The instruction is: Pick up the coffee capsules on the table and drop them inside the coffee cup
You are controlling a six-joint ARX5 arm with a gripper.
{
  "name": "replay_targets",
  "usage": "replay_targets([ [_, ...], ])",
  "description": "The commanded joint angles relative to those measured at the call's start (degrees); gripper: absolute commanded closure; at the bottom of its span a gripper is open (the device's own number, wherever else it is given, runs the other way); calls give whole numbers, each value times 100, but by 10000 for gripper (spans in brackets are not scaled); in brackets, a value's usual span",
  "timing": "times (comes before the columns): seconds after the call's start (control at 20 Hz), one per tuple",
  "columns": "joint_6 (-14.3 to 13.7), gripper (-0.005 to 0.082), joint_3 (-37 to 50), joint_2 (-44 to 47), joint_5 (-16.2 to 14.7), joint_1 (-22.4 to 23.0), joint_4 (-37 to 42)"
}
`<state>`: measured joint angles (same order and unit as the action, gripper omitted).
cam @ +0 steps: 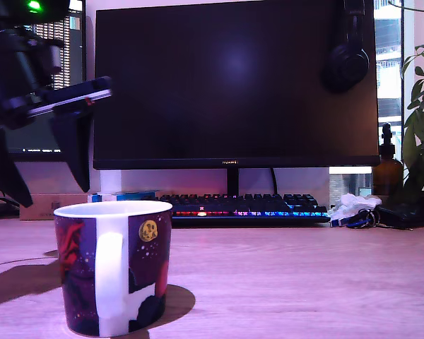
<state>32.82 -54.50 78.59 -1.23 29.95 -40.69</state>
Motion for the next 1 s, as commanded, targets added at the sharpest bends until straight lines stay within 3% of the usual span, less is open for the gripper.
replay_targets([
  [0.0,-24,222,-168,238,-24,-11,-168],
  [0.3,-24,222,-525,660,-131,-7,-494],
  [0.95,85,223,-527,695,-66,-11,-345],
])
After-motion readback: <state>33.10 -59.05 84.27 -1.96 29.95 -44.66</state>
